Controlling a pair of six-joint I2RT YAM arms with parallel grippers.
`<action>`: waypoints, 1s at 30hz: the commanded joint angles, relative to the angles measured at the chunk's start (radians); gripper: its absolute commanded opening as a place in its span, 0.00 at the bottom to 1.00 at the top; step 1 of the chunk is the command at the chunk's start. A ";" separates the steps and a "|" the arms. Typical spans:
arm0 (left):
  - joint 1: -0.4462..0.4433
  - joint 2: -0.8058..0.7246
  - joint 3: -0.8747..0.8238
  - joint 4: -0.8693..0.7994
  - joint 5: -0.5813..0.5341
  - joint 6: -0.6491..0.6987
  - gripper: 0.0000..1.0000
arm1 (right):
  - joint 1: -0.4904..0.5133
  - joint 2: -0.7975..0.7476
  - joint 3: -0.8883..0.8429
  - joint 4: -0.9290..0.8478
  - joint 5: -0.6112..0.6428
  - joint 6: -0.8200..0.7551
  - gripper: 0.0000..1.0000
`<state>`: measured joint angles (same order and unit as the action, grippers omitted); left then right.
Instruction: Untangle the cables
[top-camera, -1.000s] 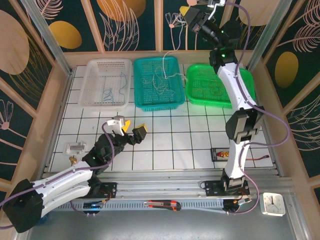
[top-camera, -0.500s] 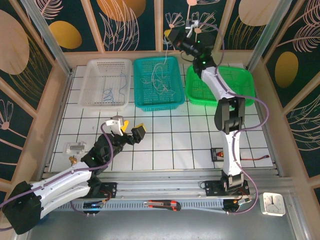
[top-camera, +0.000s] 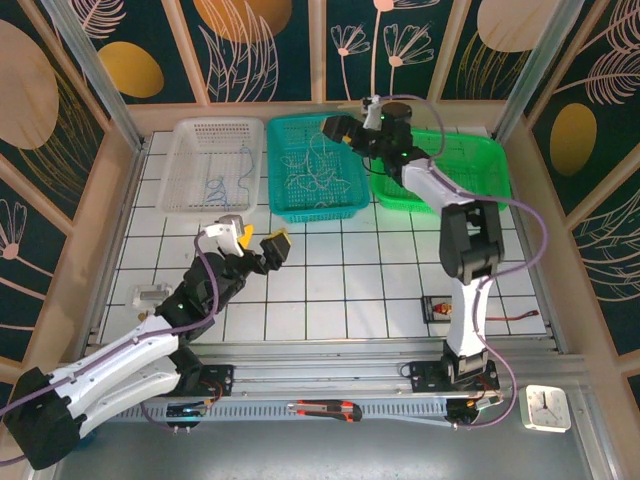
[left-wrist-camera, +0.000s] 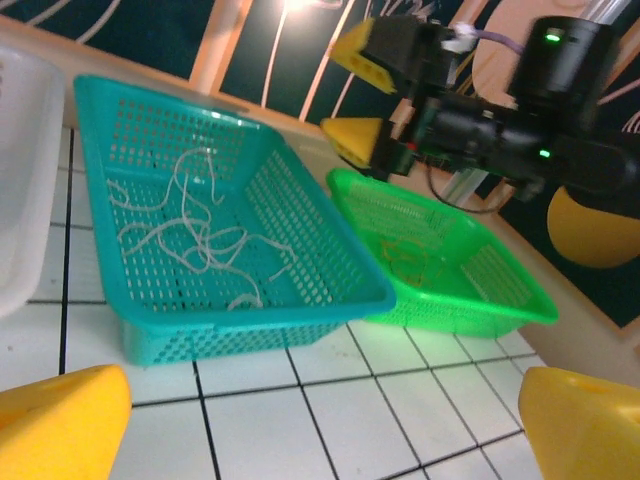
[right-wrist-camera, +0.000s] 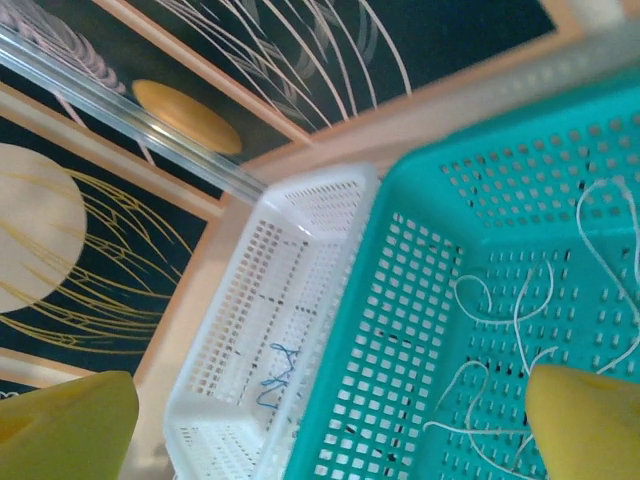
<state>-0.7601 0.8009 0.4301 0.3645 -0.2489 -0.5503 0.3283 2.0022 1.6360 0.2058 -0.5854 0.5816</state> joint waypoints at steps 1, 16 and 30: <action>0.002 -0.011 0.078 -0.077 -0.086 0.044 0.99 | -0.006 -0.234 -0.091 -0.002 0.059 -0.113 0.99; 0.282 0.008 0.132 -0.037 -0.311 0.316 0.99 | -0.107 -0.925 -0.870 0.033 0.623 -0.318 0.99; 0.574 0.129 -0.292 0.556 -0.333 0.340 0.98 | -0.244 -1.062 -1.272 0.262 0.898 -0.450 0.99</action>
<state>-0.2077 0.8738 0.1619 0.7036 -0.5518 -0.2169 0.1120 0.9466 0.4164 0.3416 0.2432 0.1654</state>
